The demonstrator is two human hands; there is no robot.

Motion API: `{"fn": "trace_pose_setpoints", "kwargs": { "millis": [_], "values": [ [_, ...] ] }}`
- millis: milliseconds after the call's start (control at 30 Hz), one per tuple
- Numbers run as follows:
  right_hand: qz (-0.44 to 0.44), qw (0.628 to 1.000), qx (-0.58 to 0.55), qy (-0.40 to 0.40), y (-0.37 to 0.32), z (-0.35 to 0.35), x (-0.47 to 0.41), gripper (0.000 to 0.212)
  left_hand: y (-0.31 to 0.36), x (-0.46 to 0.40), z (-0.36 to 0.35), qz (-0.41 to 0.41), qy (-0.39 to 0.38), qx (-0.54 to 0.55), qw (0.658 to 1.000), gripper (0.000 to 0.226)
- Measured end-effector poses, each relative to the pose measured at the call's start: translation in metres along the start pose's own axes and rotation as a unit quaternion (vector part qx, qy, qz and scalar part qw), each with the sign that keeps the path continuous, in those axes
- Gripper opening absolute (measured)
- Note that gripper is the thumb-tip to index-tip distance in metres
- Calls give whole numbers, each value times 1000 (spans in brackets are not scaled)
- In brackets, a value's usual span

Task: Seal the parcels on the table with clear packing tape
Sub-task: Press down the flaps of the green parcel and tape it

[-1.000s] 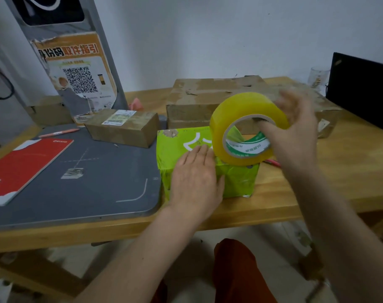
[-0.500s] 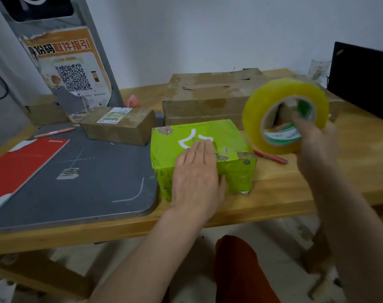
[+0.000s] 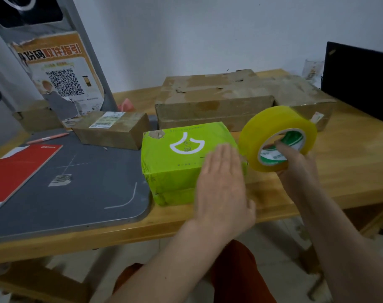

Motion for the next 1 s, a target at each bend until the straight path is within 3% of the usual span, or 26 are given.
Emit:
{"fn": "trace_pose_setpoints", "kwargs": {
  "millis": [67, 200, 400, 567, 767, 900, 1000],
  "values": [
    [18, 1000, 22, 1, -2, 0, -1, 15, 6, -1, -1, -22, 26, 16, 999, 92],
    [43, 997, 61, -21, -4, -2, -6, 7, -17, 0, 6, -18, 11, -11, 1000, 83],
    [25, 998, 51, -10, -2, -1, -6, 20, -59, 2, 5, 54, -65, -83, 993, 99],
    [17, 999, 27, -19, 0, -1, -2, 13, -13, -6, 2, -63, -26, -30, 997, 100],
    [-17, 1000, 12, -14, 3, 1, -3, 23, -28, -25, 9, -4, -89, 19, 996, 91],
    [-73, 996, -35, -38, 16, -2, 7, 29, -99, -11, 3, 154, -150, 28, 976, 125],
    [-94, 993, -47, -60, 25, -7, 15, 37, -132, -6, -3, 223, -189, 90, 952, 122]
  ]
}}
Point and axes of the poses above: each hand's wrist, its own x-axis away from the middle knuckle, its own z-axis out of the back of the hand, y = z × x, the point moved 6 cm from there along -x, towards the middle knuckle, and after that the axes turned 7 degrees about -x, right-handed, at the moved point
